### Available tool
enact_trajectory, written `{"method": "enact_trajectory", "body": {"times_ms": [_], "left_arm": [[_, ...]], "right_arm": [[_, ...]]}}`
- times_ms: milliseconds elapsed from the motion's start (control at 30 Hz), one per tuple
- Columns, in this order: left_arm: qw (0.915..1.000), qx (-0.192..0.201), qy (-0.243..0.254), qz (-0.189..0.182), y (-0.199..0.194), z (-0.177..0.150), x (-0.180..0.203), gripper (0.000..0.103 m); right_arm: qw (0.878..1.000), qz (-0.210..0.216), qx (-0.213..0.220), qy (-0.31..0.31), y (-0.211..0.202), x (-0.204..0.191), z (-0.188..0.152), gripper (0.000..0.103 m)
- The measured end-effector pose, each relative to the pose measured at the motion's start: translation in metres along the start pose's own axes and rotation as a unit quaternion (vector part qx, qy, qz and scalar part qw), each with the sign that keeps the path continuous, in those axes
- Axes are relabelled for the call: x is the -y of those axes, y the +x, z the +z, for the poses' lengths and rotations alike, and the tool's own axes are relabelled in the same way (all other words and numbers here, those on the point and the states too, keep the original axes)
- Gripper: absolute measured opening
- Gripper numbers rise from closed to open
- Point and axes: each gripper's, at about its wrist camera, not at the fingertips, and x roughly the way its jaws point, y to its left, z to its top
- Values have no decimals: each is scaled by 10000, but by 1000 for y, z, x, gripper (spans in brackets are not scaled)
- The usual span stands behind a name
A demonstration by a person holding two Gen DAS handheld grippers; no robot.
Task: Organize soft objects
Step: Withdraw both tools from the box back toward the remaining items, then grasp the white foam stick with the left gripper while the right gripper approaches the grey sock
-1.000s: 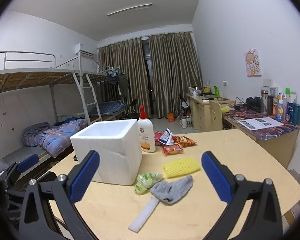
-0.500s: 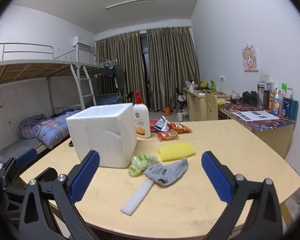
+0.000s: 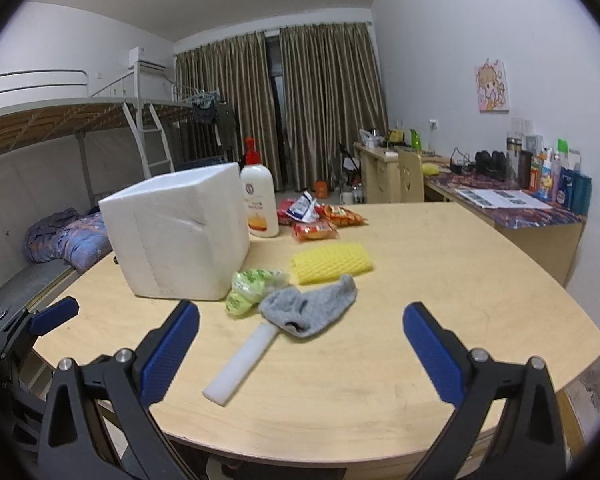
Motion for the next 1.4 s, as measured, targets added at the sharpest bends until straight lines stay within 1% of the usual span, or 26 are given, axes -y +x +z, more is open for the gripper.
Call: {"method": "enact_trajectory", "body": {"times_ms": [167,367,533,600,700,767,800,867,933,1000,1067,1233,1300,1333,1400], "left_arm": [[9996,-195,19,-183,17,-1,5,103],[9984,-479,-4,-299,39,-2,6,103],[9962,-696,-125,-516,58,-1,6,103],[9956,-759,-156,-530,65,-1,5,103],[9951,-824,-229,-499,76,-1,5,99],[9938,-937,-223,-560,84,-1,7,87],[9932,-1007,-195,-559,88,-2,8,85],[9920,-1134,-138,-532,96,-3,12,76],[9909,-1225,-111,-546,102,-5,15,74],[9908,-1274,-72,-450,106,-6,17,74],[9912,-1281,-21,-334,109,-6,20,73],[9908,-1316,155,-261,115,-7,32,73],[9905,-1345,205,-211,117,-8,36,70],[9897,-1398,217,-207,120,-9,38,66],[9882,-1509,182,-211,123,-11,39,63]], "right_arm": [[9999,26,-105,41,7,7,1,103],[9993,45,-376,-33,24,11,-1,103],[9987,69,-495,64,33,23,-2,103],[9986,65,-515,89,35,27,-1,103],[9982,12,-588,114,40,33,0,103],[9977,17,-676,96,45,35,0,103],[9975,23,-710,68,48,36,0,103],[9969,52,-790,40,55,38,0,103],[9965,40,-837,60,60,41,1,103],[9965,55,-827,72,60,43,3,103],[9966,73,-813,71,60,45,4,103],[9965,151,-814,101,62,48,5,103],[9963,177,-830,107,64,49,4,103],[9963,189,-835,108,65,50,4,103],[9961,215,-848,117,67,52,3,103]]}}
